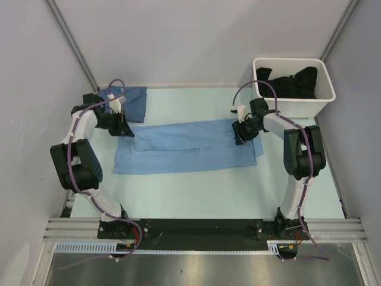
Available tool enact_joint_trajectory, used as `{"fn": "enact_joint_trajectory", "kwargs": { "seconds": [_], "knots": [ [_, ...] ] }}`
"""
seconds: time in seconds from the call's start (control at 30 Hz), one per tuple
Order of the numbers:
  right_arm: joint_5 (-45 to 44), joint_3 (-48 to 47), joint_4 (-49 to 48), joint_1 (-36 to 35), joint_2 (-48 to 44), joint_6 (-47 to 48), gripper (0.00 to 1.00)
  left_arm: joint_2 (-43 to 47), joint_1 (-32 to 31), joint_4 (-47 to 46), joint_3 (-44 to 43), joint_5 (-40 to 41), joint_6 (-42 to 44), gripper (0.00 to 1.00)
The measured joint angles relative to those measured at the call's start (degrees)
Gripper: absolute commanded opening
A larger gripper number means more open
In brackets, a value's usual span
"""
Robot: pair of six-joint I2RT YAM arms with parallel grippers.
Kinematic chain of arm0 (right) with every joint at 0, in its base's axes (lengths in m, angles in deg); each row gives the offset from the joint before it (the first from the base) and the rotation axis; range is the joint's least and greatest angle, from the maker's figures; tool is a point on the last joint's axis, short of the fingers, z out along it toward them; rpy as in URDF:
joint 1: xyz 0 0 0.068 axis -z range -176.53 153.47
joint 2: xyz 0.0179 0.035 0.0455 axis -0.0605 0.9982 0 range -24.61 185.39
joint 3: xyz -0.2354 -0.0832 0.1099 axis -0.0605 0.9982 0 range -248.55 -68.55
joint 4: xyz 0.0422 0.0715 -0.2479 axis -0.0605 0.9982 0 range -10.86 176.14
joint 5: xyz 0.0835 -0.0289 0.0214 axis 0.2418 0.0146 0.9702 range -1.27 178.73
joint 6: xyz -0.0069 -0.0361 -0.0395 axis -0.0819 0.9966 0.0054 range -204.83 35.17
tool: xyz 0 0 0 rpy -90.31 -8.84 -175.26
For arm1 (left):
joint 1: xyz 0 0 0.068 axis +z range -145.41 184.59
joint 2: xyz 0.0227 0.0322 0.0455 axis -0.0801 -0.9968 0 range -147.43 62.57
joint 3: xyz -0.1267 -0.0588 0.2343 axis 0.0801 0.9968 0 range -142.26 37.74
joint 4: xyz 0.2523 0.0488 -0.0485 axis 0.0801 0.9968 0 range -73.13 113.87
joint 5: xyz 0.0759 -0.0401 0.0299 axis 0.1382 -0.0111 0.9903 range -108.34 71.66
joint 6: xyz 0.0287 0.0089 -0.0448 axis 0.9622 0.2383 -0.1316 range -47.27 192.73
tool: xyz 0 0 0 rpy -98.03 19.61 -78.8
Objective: Fold and stack the long sleeve shirts
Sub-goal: Fold the shirt
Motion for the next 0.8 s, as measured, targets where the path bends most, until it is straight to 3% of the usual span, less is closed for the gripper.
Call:
{"fn": "enact_joint_trajectory", "kwargs": {
  "seconds": [0.2, 0.43, 0.47, 0.5, 0.6, 0.8],
  "knots": [
    [2.16, 0.70, 0.90, 0.20, -3.69, 1.46, 0.66, 0.00, 0.09, -1.07, 0.44, 2.49, -0.07, 0.00],
    [8.07, -2.69, 9.09, 1.53, -5.03, 5.29, 0.65, -1.11, 0.48, -2.19, 3.63, 7.50, -0.63, 0.04],
    [8.70, -3.48, 9.94, 1.62, -5.03, 5.40, 0.63, -1.20, 0.59, -2.36, 4.17, 7.98, -0.81, 0.06],
    [9.53, -4.70, 10.69, 1.77, -4.90, 5.35, 0.61, -1.29, 0.72, -2.67, 4.79, 8.96, -1.20, 0.21],
    [10.88, -8.00, 11.41, 1.60, -3.78, 4.66, 0.59, -1.31, 1.01, -3.87, 5.35, 10.93, -2.21, 0.37],
    [12.07, -12.52, 10.34, -0.79, 1.57, 1.07, 0.55, 0.55, 1.38, -6.49, 7.39, 12.13, -1.66, 0.49]
  ]
}}
